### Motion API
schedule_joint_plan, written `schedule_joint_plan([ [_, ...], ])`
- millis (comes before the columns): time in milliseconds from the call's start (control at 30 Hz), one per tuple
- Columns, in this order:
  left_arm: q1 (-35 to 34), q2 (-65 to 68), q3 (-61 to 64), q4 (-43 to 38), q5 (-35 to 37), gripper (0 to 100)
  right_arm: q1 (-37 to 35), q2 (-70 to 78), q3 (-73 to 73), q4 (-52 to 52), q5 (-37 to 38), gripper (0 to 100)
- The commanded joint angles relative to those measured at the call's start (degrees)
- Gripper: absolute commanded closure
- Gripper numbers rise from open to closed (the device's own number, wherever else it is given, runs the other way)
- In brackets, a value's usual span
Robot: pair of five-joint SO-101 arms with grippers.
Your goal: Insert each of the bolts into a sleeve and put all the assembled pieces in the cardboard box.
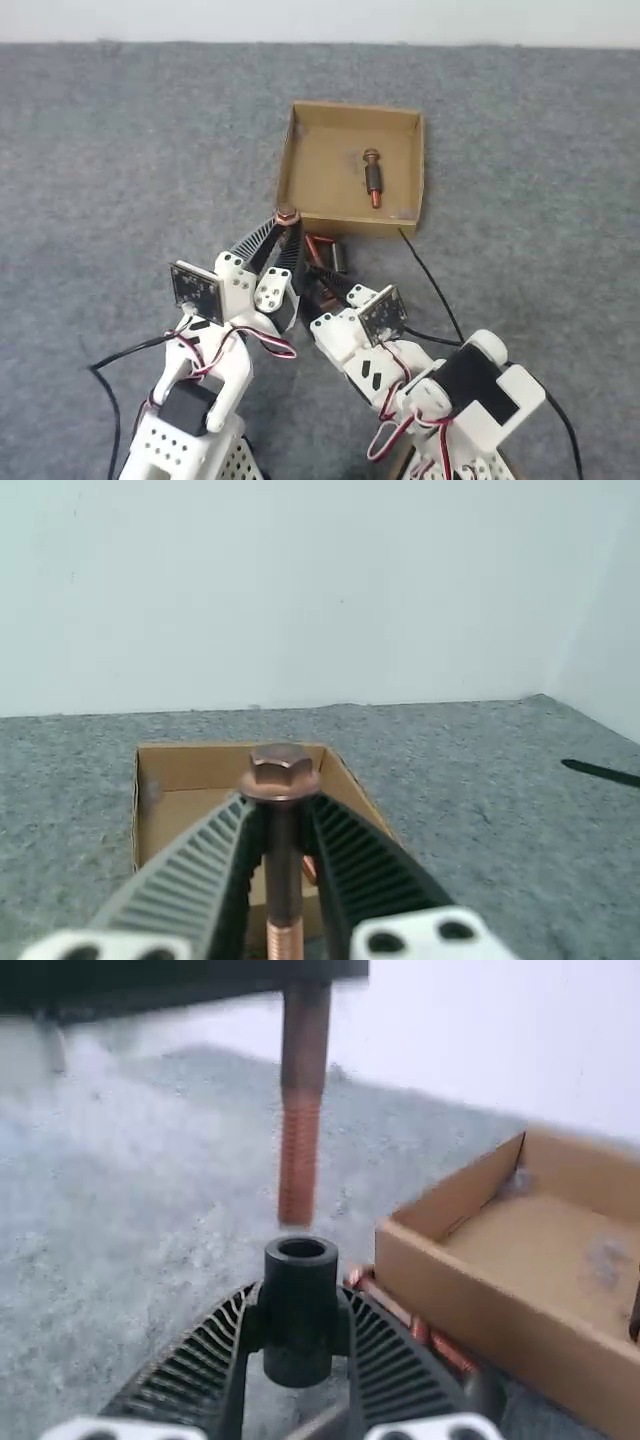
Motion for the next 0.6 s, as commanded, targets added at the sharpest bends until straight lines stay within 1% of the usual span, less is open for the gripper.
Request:
schedule_joint_plan([
  [0,0.3,-1.6,-0.7,0.1,0.7,99,0.9,-0.8,-2.0,-2.3,3.0,99.3],
  [133,0.3,-1.6,-0.7,1.5,0.7,99,0.9,-1.2,-1.8,-2.9,6.4,99.3],
  [233,0.3,-1.6,-0.7,1.8,0.7,99,0.8,-1.4,-1.2,-3.0,6.6,99.3],
  [400,0.3,-1.6,-0.7,1.8,0.8,99,0.8,-1.3,0.4,-8.1,6.7,99.3],
  [567,0.3,-1.6,-0.7,1.8,0.8,99,0.8,-1.3,0.7,-8.8,6.7,99.3],
])
